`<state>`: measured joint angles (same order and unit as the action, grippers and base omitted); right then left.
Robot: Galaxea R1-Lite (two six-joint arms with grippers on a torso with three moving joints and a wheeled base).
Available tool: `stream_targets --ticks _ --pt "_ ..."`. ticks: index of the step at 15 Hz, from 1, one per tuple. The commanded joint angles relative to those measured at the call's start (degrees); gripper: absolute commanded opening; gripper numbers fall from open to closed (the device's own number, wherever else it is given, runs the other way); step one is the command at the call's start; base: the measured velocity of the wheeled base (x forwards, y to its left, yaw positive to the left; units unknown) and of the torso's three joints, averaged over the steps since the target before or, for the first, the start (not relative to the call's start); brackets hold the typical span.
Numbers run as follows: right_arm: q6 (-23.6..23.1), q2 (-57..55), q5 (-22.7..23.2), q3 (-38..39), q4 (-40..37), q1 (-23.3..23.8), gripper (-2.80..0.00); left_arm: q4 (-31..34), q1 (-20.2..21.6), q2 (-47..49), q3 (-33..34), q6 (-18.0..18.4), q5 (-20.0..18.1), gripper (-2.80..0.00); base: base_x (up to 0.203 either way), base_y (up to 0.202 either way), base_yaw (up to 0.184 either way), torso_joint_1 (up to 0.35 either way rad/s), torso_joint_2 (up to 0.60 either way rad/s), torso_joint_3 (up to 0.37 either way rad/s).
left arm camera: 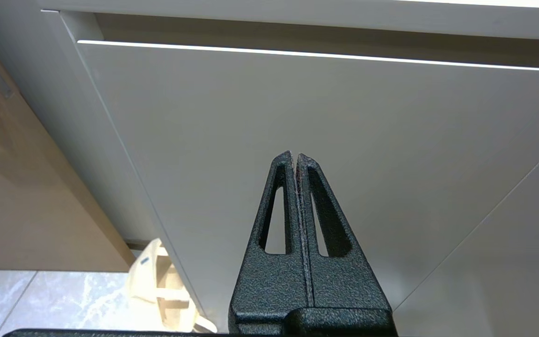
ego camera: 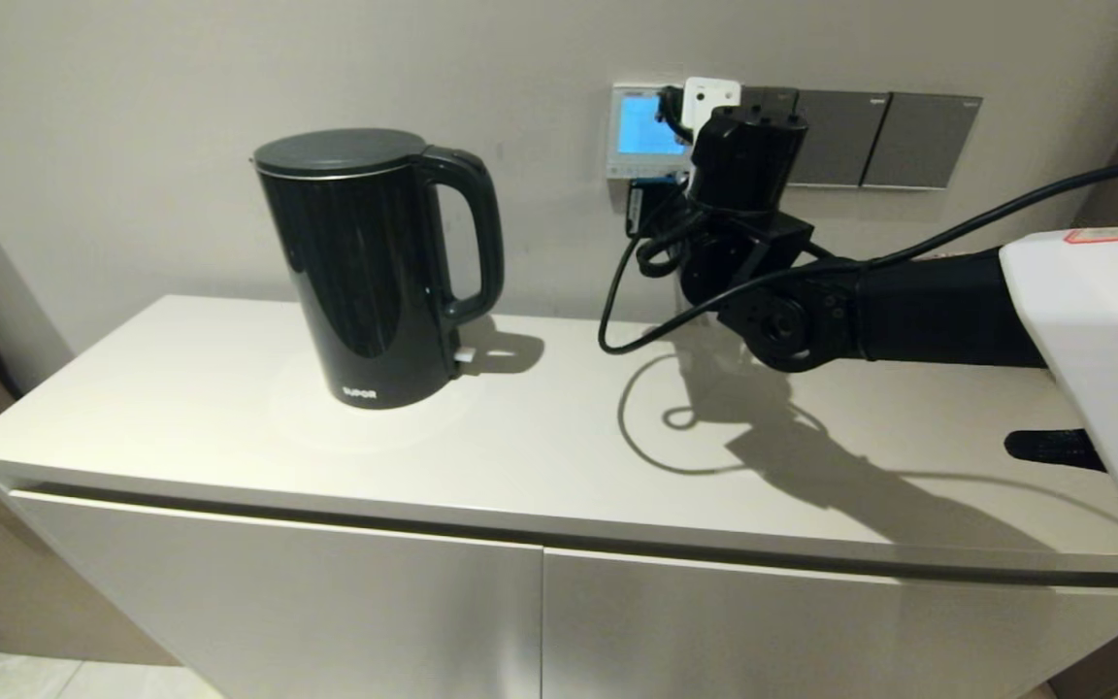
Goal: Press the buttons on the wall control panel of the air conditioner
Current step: Turn on the central air conditioner
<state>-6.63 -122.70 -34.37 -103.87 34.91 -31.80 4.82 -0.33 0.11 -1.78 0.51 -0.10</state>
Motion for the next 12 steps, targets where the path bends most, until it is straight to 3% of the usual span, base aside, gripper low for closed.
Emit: stream_targets --ticks 1,5,12 --pt "-0.05 1.82 -0.26 1.01 0.29 -1.45 -2.80 0.02 -0.02 -0.02 0.02 0.02 0.01 -2.80 0.000 0.000 0.000 0.000 0.00 0.000" --pt "-1.06 2.99 -0.53 1.13 0.13 -3.18 -2.80 0.02 -0.02 -0.02 0.02 0.02 0.01 -2.80 0.000 0.000 0.000 0.000 0.00 0.000" --pt "-1.55 1.72 -0.35 1.22 0.34 -2.32 -2.80 0.02 -0.02 -0.02 0.02 0.02 0.01 -2.80 0.000 0.000 0.000 0.000 0.00 0.000"
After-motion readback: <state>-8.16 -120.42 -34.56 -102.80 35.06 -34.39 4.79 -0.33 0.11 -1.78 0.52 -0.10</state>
